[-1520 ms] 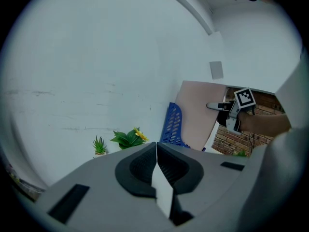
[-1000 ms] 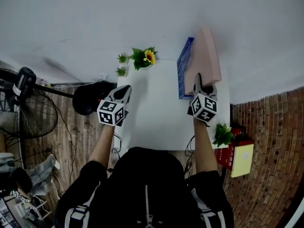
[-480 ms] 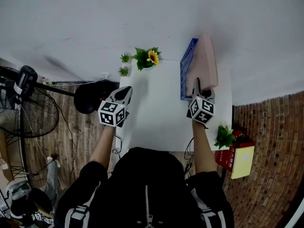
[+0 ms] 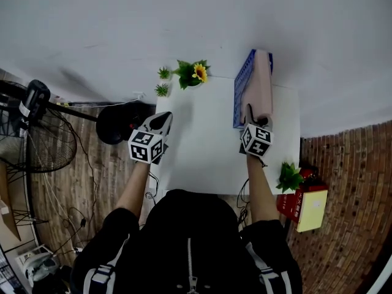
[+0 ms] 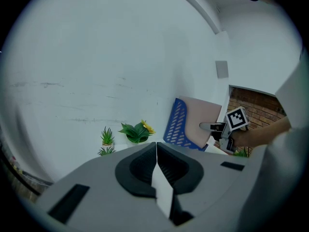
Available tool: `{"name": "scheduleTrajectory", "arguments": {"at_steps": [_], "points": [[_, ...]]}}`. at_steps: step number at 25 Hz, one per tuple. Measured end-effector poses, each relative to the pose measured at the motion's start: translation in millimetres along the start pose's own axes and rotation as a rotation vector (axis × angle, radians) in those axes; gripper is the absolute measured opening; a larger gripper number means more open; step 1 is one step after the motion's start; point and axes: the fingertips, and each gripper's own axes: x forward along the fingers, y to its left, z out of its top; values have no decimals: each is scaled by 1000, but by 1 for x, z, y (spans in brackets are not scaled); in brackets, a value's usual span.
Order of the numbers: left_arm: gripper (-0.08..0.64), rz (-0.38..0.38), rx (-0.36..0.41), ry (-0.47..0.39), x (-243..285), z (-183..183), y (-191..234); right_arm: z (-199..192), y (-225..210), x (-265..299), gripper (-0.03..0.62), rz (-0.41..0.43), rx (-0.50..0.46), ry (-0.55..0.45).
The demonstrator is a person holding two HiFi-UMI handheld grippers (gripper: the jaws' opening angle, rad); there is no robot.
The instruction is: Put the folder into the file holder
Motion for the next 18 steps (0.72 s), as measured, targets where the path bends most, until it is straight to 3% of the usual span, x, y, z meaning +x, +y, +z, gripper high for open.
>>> {"name": "scheduleTrajectory", "arguments": {"at_steps": [9, 15, 18], "points": [[25, -16, 2, -8, -8, -3, -19, -2, 19, -25, 233, 63, -49, 14], [25, -32, 7, -29, -9, -2, -41, 1, 19, -66, 199, 84, -64, -11], [25, -46, 21, -42, -8, 2, -53, 7, 12, -85, 151, 87, -58, -35]]}}
